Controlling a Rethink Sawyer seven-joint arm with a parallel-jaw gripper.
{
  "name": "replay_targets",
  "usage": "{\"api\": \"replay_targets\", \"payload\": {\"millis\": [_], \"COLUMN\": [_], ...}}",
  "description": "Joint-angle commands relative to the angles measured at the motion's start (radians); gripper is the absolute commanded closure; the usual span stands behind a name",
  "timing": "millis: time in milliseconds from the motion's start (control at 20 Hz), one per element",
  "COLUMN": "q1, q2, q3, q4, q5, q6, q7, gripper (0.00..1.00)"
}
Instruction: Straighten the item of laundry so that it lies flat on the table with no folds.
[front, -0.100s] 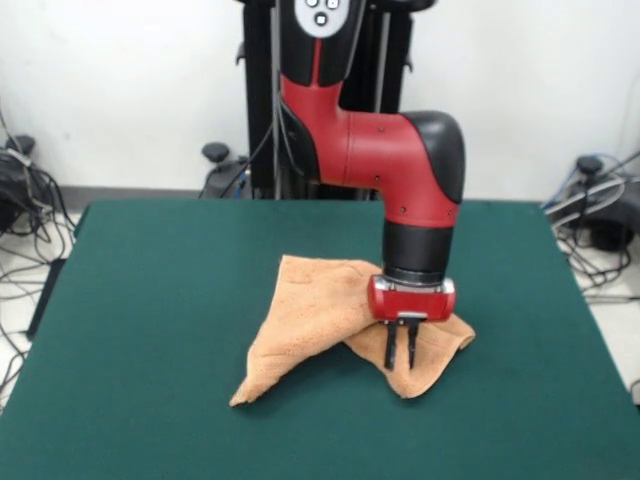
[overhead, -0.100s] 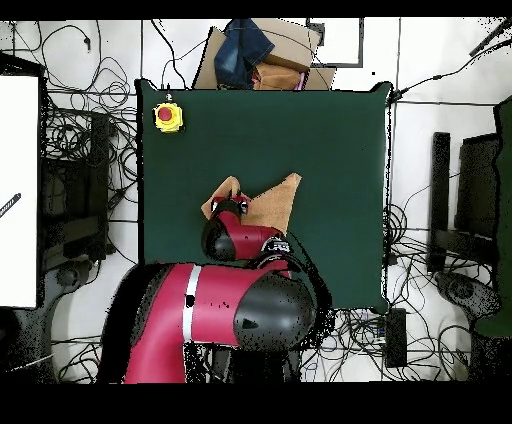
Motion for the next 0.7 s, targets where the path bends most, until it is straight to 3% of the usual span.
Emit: {"api": "replay_targets", "payload": {"millis": [50,350,450,700], "q1": [0.005,0.001,-0.027,-0.069], "q2": [0.006,0.014,-0.003,-0.024], "q3": [0.065,0.036,0.039,0.041], "q4": [-0.081,-0.072,-0.073,-0.089], "q5": [0.06,0.064,0.027,-0.032], "q6": [-0.065,-0.028,0.046,0.067], "q7": [0.206,0.186,0.154,0.119], "gripper": [1.0,1.0,1.0,1.0]}}
